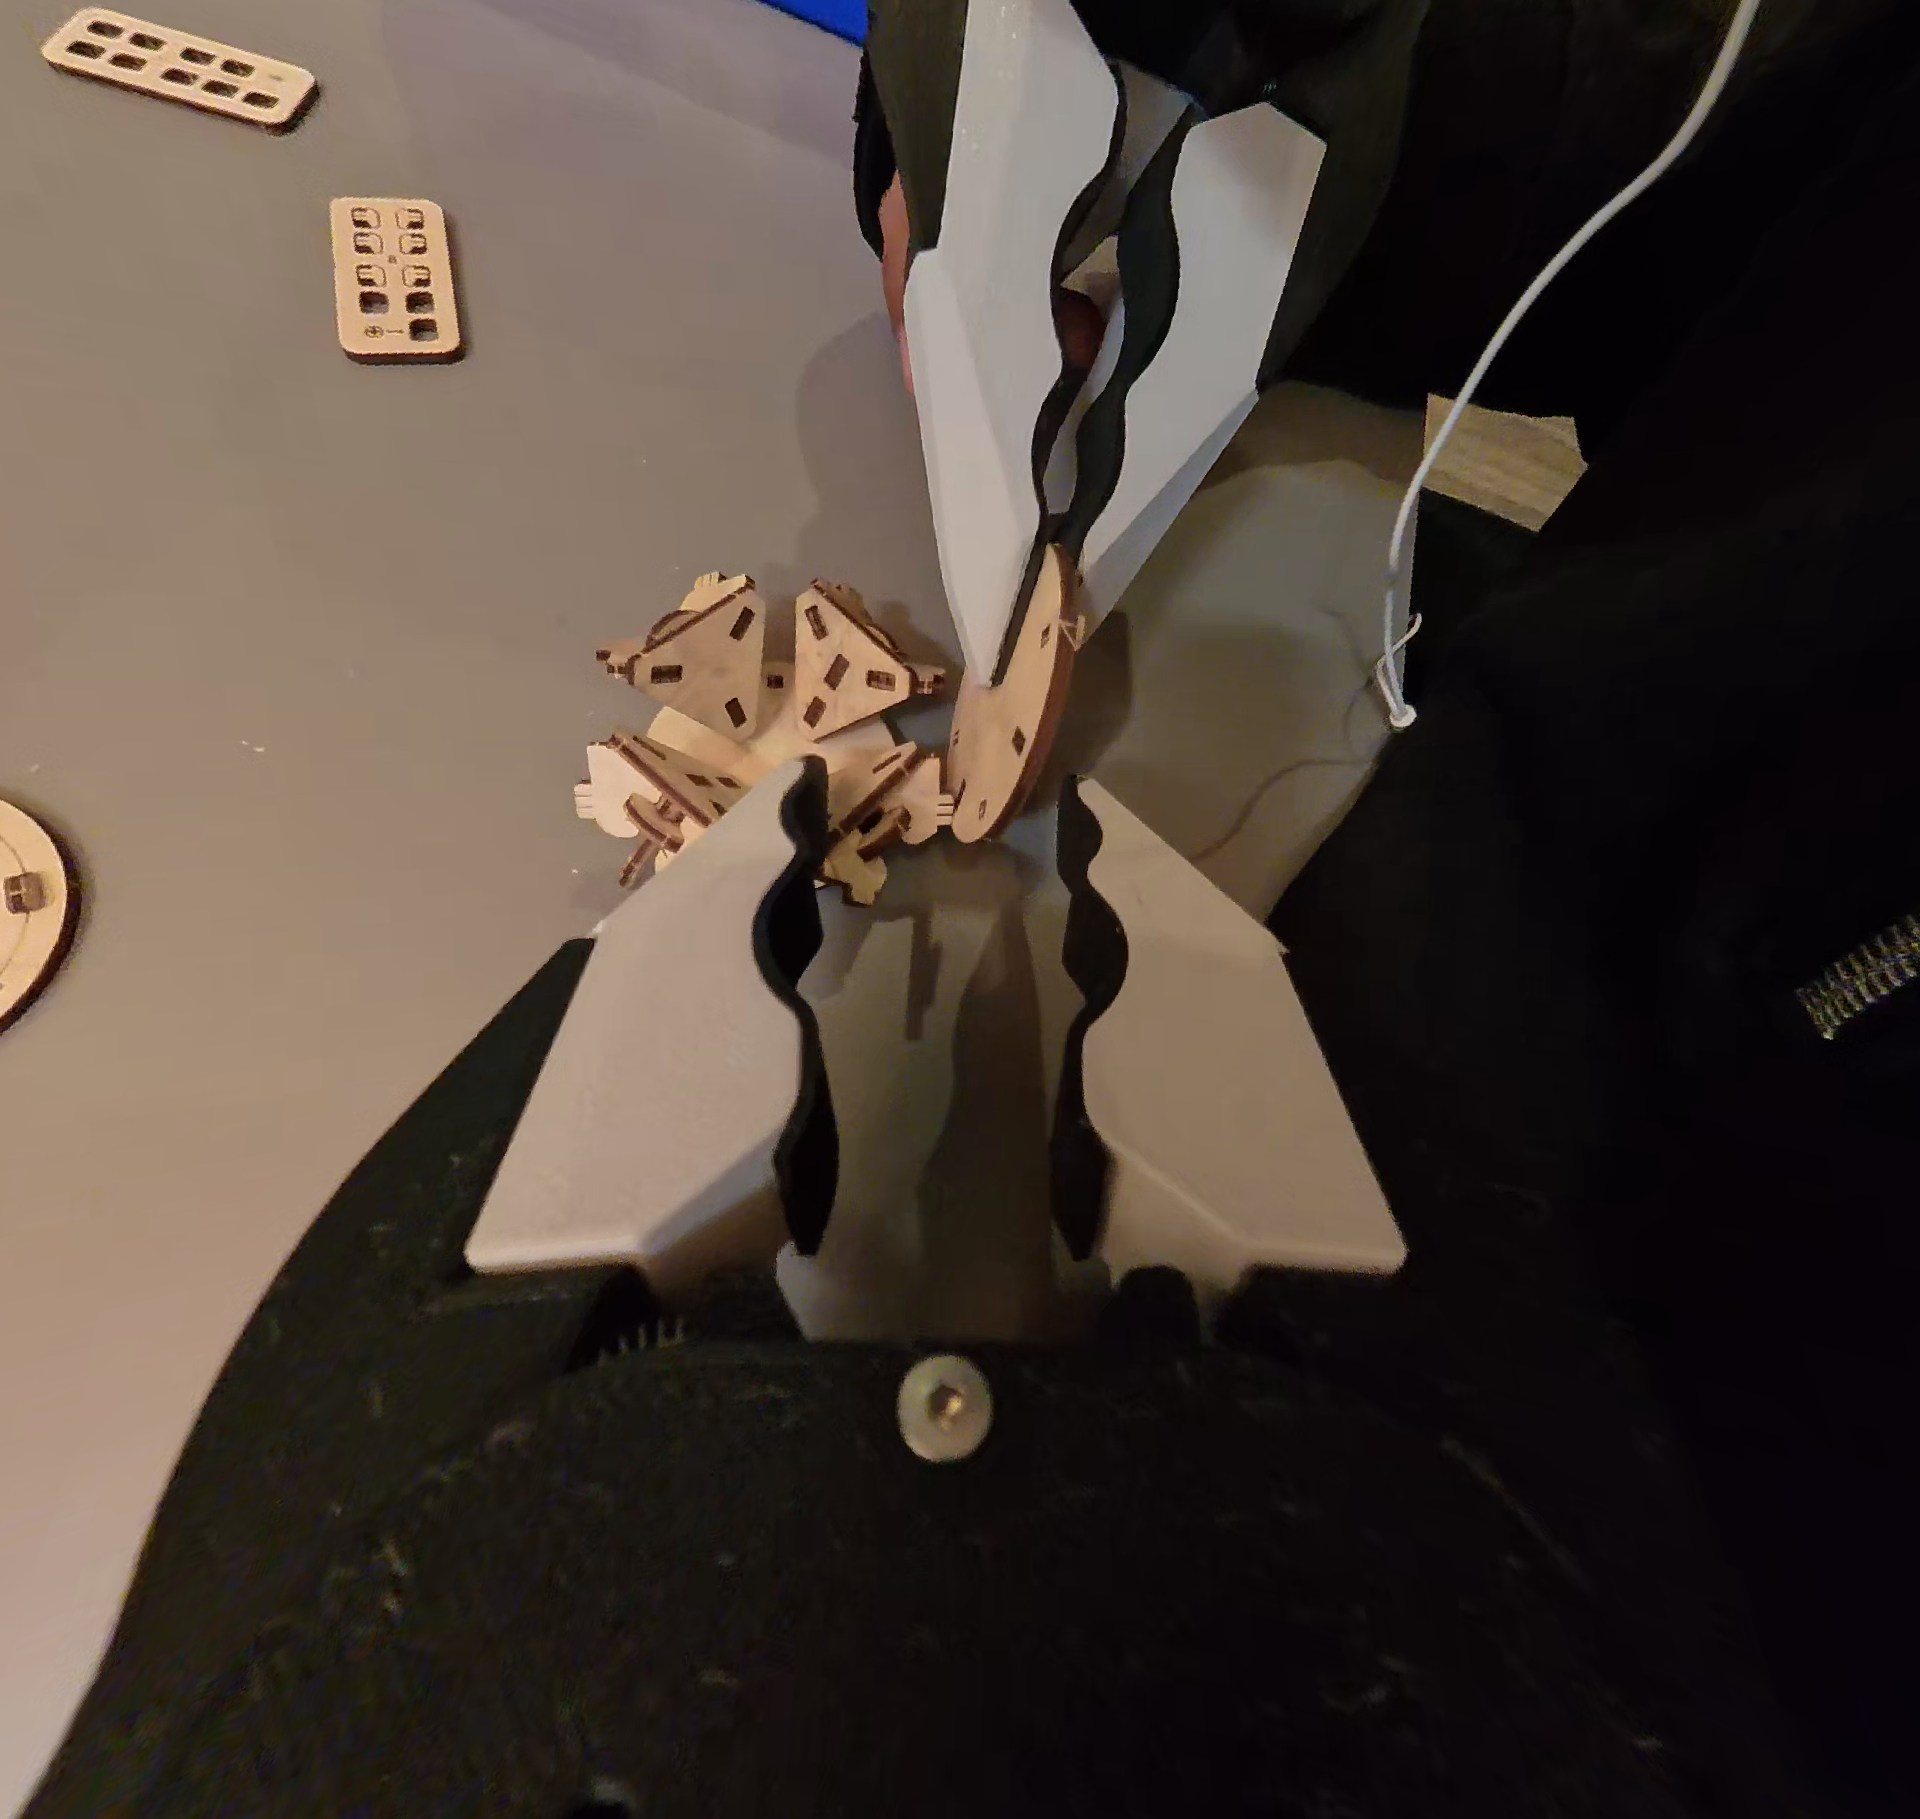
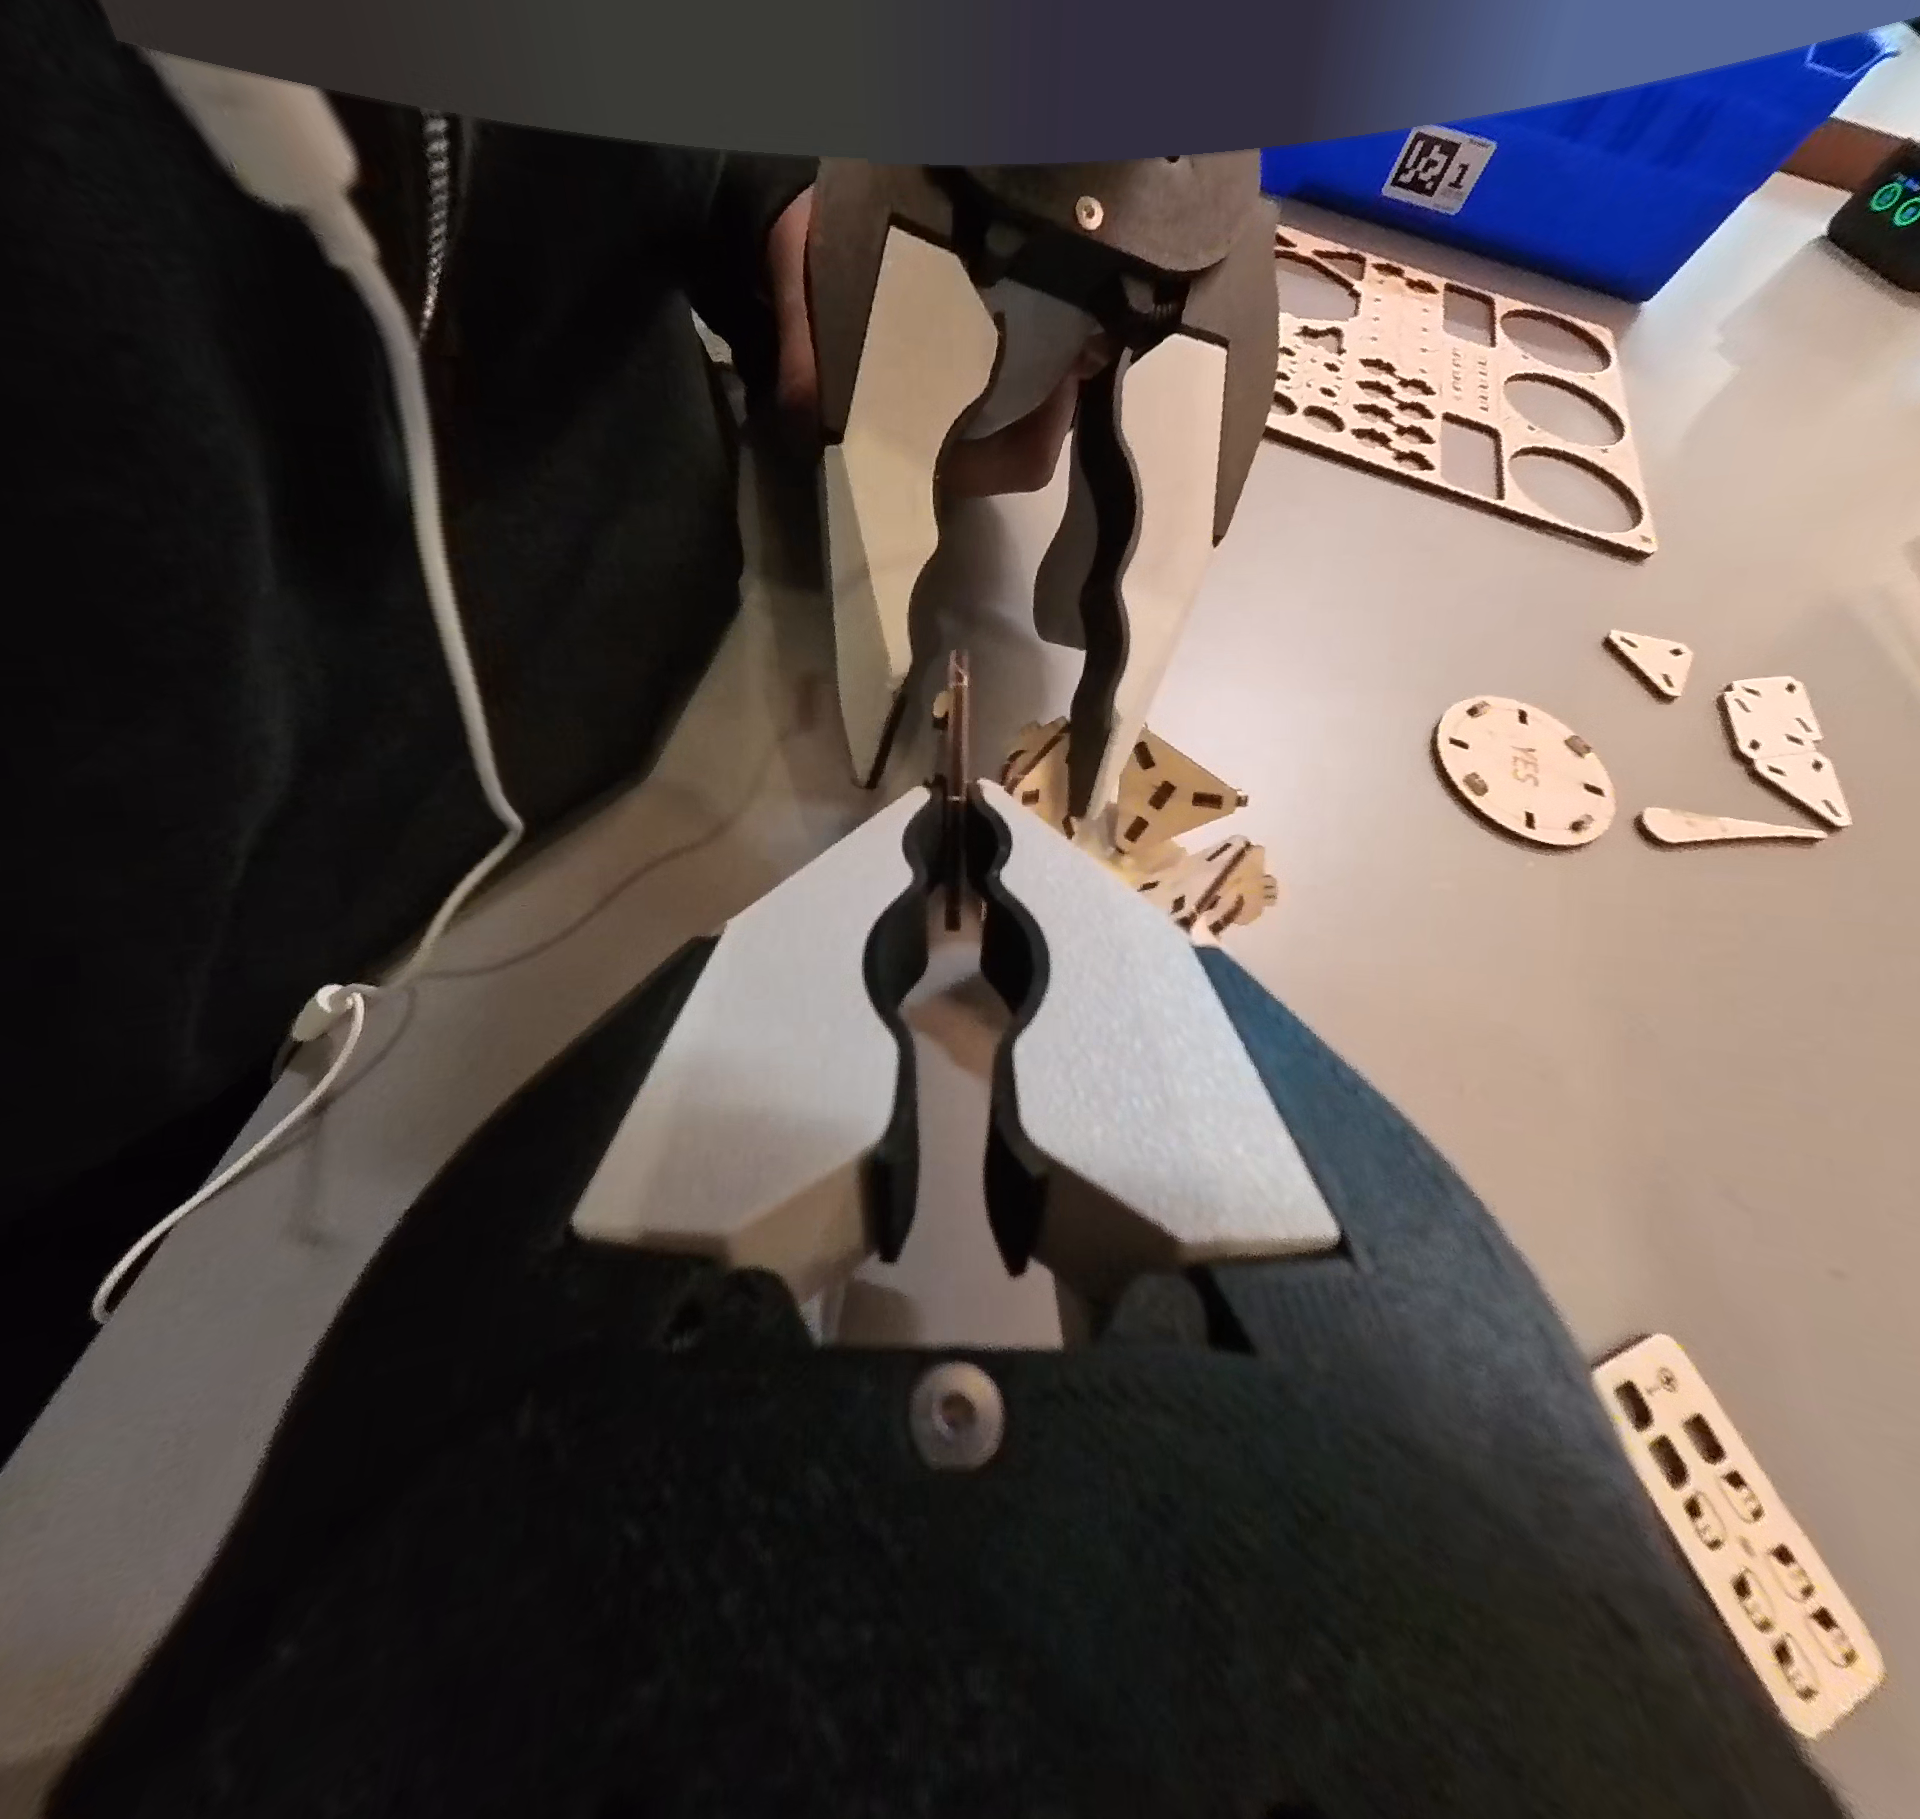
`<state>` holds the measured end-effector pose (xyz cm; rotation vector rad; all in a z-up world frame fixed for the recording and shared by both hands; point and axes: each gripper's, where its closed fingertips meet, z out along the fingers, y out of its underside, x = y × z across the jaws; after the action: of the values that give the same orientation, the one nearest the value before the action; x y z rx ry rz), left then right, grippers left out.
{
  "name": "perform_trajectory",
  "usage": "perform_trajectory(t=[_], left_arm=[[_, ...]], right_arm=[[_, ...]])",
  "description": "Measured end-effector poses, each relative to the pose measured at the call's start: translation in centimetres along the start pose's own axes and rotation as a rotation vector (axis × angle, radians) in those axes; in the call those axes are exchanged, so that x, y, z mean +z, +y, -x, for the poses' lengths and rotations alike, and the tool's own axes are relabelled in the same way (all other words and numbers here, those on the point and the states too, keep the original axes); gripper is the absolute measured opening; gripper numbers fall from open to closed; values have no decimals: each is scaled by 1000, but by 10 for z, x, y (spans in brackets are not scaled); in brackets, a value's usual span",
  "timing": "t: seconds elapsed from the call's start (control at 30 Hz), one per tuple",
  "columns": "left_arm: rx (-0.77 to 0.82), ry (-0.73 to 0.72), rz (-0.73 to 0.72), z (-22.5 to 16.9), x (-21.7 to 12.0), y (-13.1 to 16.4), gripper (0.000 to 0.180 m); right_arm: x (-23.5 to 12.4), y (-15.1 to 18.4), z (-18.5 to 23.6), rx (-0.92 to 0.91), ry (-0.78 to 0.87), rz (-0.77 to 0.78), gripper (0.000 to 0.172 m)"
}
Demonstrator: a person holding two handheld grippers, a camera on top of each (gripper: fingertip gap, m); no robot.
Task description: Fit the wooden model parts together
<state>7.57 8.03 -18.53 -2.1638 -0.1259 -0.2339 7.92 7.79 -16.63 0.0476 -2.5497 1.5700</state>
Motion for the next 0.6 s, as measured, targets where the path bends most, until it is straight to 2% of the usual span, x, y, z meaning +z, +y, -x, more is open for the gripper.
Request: perform_trajectory(t=[0.27, 0.6], left_arm=[[-35, 19, -5, 2, 0, -1, 31], [-46, 34, -5, 2, 0, -1, 26]], right_arm=[[2, 2, -1, 57, -44, 12, 0], [1, 2, -3, 82, -110, 11, 1]])
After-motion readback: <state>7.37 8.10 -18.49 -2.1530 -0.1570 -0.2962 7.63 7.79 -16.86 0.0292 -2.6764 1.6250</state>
